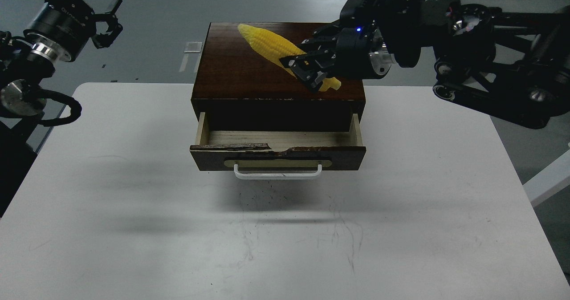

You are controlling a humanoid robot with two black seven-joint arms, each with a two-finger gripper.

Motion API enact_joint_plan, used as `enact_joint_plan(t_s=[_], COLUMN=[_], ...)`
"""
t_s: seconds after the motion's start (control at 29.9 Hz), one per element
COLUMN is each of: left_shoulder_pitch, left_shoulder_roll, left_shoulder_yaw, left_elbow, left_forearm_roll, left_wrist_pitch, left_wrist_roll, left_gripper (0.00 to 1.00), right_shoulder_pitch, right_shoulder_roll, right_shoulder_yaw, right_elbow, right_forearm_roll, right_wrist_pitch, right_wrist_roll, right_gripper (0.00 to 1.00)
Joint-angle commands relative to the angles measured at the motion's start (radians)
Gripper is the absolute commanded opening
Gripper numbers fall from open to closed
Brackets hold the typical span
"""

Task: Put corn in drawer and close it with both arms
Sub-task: 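Lift the corn with the right hand and carry it over the drawer, then lower the corn into the open drawer and release it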

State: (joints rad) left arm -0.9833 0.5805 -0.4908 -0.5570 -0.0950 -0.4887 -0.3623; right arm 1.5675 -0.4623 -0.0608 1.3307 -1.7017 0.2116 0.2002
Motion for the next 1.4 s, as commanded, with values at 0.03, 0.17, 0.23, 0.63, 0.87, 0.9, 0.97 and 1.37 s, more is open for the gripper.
enact_joint_plan(t_s=[0.03,0.17,0.23,0.63,0.87,0.9,0.97,1.37], left_shoulder_pitch=[-0.003,-0.002,0.000,0.008,0.006,0.006,0.005,-0.034], left_shoulder_roll=[0.005,0.021,0.022,0.033,0.035,0.035,0.035,0.064], left_shoulder_yaw=[0.000,0.000,0.000,0.000,-0.002,-0.002,-0.002,-0.002], left_elbow=[0.002,0.002,0.003,0.003,0.009,0.011,0.011,-0.050], left_forearm_roll=[0.000,0.000,0.000,0.000,-0.003,-0.002,-0.002,0.053], left_wrist_pitch=[0.000,0.000,0.000,0.000,0.000,0.000,0.000,0.000], left_wrist_roll=[-0.001,-0.001,-0.001,-0.003,-0.004,-0.004,-0.003,-0.001], left_gripper=[0.98,0.98,0.98,0.98,0.98,0.98,0.98,0.97], right_shoulder_pitch=[-0.006,-0.007,-0.003,-0.017,-0.023,-0.023,-0.021,0.003], right_shoulder_roll=[0.045,0.059,0.059,0.082,0.082,0.082,0.083,0.071], right_shoulder_yaw=[-0.002,-0.028,-0.071,-0.102,-0.099,-0.097,-0.097,0.128], right_elbow=[0.008,0.010,0.012,0.010,0.004,0.004,-0.001,-0.059], right_forearm_roll=[-0.139,-0.185,-0.219,-0.286,-0.269,-0.266,-0.265,0.095], right_wrist_pitch=[0.000,0.000,0.000,0.000,0.002,0.002,0.002,0.011], right_wrist_roll=[0.068,0.081,0.091,0.100,0.099,0.099,0.099,0.093], right_gripper=[0.16,0.17,0.17,0.45,0.79,0.84,0.86,0.98])
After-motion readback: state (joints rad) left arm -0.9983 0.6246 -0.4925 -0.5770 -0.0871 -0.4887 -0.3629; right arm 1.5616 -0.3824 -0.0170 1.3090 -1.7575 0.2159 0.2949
